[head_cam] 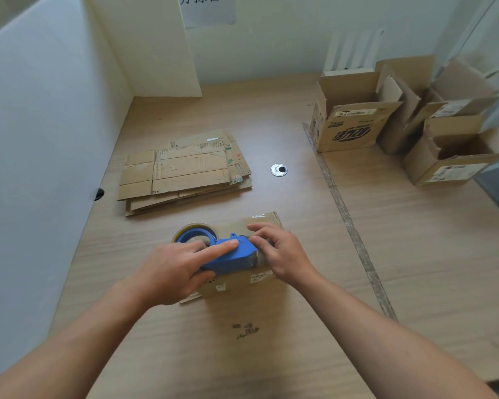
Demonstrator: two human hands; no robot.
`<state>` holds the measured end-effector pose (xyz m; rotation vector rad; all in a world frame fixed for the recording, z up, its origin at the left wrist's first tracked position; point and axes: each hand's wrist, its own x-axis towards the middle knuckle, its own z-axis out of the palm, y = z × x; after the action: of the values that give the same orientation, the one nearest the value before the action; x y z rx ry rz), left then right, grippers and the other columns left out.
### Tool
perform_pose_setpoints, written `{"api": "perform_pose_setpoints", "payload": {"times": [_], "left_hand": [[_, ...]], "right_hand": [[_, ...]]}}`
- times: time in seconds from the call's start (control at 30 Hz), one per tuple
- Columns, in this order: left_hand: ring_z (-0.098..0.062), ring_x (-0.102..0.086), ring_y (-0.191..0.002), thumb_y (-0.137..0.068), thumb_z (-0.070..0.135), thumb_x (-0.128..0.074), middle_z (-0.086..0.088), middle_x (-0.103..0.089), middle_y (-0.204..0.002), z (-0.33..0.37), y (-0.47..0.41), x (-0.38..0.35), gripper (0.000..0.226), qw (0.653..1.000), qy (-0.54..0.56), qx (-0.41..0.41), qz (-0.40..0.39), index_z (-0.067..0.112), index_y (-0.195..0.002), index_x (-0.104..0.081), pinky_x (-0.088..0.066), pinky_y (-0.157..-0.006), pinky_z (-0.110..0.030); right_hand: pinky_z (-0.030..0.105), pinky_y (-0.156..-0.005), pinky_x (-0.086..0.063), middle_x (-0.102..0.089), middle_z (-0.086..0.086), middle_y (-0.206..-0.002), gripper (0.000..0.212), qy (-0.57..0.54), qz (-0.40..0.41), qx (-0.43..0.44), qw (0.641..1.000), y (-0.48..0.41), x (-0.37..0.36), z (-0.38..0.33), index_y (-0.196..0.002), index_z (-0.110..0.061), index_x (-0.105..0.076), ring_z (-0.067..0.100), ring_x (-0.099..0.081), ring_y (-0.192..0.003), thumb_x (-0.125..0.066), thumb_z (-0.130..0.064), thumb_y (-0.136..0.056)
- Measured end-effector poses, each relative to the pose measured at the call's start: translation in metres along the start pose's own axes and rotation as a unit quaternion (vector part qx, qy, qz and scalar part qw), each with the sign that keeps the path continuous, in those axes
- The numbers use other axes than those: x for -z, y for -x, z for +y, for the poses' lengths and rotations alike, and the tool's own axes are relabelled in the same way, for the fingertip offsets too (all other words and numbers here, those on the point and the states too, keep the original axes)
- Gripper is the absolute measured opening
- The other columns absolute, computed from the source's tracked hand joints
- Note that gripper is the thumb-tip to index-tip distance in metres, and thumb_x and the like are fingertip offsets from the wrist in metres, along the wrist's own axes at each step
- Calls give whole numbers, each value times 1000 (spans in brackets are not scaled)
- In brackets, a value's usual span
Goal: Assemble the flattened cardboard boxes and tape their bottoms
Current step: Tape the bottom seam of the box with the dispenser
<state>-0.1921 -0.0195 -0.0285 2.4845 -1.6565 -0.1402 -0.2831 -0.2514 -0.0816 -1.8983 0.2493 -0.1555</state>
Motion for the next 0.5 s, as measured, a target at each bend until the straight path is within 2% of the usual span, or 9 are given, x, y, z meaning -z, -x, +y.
{"api": "perform_pose_setpoints", "payload": {"times": [0.1, 0.27, 0.33, 0.43, 0.5], "left_hand": [[-19, -61, -89, -97, 42, -54, 10, -60, -115, -4, -7, -3, 84, 998, 35, 39, -35, 68, -140, 13, -51, -72, -35], [-16, -58, -90, -97, 44, -53, 12, -60, -118, -9, -11, -3, 84, 995, 54, 68, -48, 75, -132, 17, -45, -73, -28], [-17, -60, -95, -97, 45, -53, 12, -59, -123, -10, -9, -5, 84, 995, 53, 67, -50, 77, -130, 18, -48, -78, -30], [-18, -61, -99, -97, 46, -52, 13, -59, -126, -10, -9, -9, 85, 996, 50, 64, -47, 77, -129, 20, -49, -81, -32], [-17, -60, -97, -97, 46, -52, 14, -58, -127, -11, -11, -8, 86, 996, 48, 65, -47, 78, -128, 21, -49, -79, -30]], "right_hand": [[11, -91, -44, -64, -16, -114, 15, -25, 31, -2, 999, -1, 2, 4, -85, -15, -74, -12, -57, -105, -63, -12, -96], [14, -88, -47, -68, -15, -107, 19, -78, 87, -26, 993, -3, 12, 11, -80, -15, -75, -2, -62, -103, -64, -10, -95], [20, -86, -52, -69, -7, -103, 20, -134, 124, -61, 981, -4, 25, 17, -78, -14, -73, 6, -66, -96, -64, -8, -94], [34, -80, -59, -67, 11, -94, 24, -284, 201, -139, 927, -6, 57, 29, -74, -5, -64, 15, -68, -87, -57, -3, -97], [35, -71, -60, -61, 11, -87, 21, -248, 176, -173, 937, -10, 67, 29, -75, -4, -58, 18, -67, -86, -55, -5, -96]]}}
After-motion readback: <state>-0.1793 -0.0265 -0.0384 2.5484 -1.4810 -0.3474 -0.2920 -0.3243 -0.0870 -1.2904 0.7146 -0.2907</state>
